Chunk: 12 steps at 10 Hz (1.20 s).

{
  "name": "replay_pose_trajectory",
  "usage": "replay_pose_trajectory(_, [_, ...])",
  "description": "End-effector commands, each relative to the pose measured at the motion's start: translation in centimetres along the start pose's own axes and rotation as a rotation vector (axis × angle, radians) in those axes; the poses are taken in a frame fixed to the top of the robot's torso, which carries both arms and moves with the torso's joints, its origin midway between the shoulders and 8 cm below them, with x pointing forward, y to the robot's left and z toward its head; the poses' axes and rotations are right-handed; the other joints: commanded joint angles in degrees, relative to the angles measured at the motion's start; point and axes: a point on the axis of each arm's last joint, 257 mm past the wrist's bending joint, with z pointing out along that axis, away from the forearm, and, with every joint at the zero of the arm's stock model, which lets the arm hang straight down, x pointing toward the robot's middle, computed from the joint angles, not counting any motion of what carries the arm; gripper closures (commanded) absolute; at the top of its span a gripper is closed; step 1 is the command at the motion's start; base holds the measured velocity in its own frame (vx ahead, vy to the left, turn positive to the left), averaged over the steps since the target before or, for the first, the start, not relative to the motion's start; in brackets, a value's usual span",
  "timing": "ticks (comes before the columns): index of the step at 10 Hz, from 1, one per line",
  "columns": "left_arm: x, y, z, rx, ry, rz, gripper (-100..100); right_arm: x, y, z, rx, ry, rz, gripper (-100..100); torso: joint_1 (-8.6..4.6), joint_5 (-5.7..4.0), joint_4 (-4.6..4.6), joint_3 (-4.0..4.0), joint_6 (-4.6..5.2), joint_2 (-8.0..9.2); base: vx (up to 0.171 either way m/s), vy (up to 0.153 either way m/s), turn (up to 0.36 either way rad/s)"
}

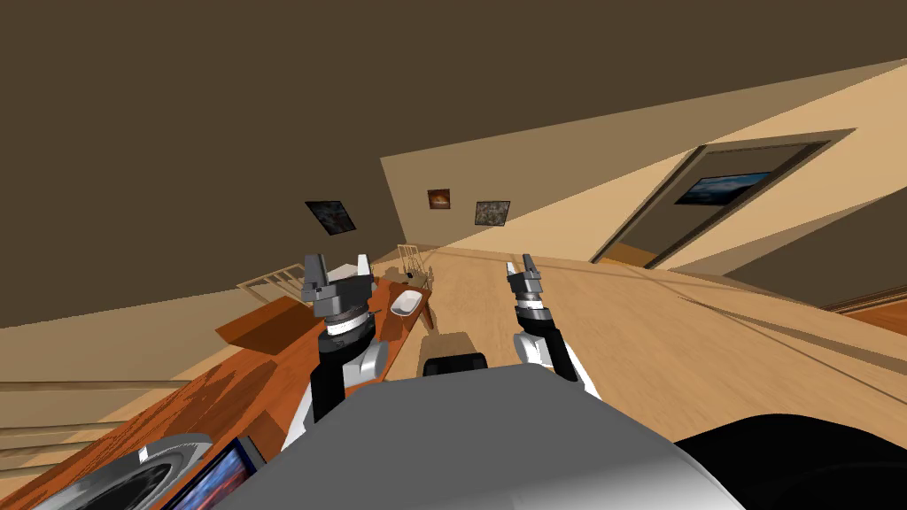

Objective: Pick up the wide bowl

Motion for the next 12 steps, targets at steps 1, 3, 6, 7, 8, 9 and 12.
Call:
replay_pose_trajectory(1, [0.3,1.5,-0.6,-0.046,0.023,-0.012,-100,0.0,0.0,0.0,0.000,0.000,0.000,0,0.00,0.00,0.00,0.00,0.00,0.00,-0.041,0.010,-0.026])
replay_pose_trajectory(3, [0.7,4.2,-1.6,-0.122,0.050,-0.032,-100,0.0,0.0,0.0,0.000,0.000,0.000,0,0.08,0.02,0.05,0.14,0.00,0.26,-0.097,0.013,-0.043])
replay_pose_trajectory(6, [0.9,8.1,-3.4,-0.233,0.076,-0.060,-100,0.0,0.0,0.0,0.000,0.000,0.000,0,0.10,0.02,0.08,0.21,0.01,0.36,-0.093,0.017,-0.053])
replay_pose_trajectory(7, [1.0,9.6,-4.1,-0.279,0.084,-0.069,-100,0.0,0.0,0.0,0.000,0.000,0.000,0,0.09,0.03,0.08,0.20,0.01,0.35,-0.094,0.017,-0.072])
replay_pose_trajectory(8, [1.0,11.3,-5.1,-0.328,0.092,-0.078,-100,0.0,0.0,0.0,0.000,0.000,0.000,0,0.09,0.02,0.08,0.20,0.01,0.35,-0.080,0.025,-0.074])
replay_pose_trajectory(9, [1.0,13.0,-6.1,-0.380,0.100,-0.087,-100,0.0,0.0,0.0,0.000,0.000,0.000,0,0.12,0.03,0.07,0.19,0.01,0.31,-0.089,0.027,-0.085])
replay_pose_trajectory(12, [0.8,16.6,-8.5,-0.490,0.115,-0.101,-100,0.0,0.0,0.0,0.000,0.000,0.000,0,0.10,0.03,0.06,0.14,0.00,0.23,-0.062,0.020,-0.065])
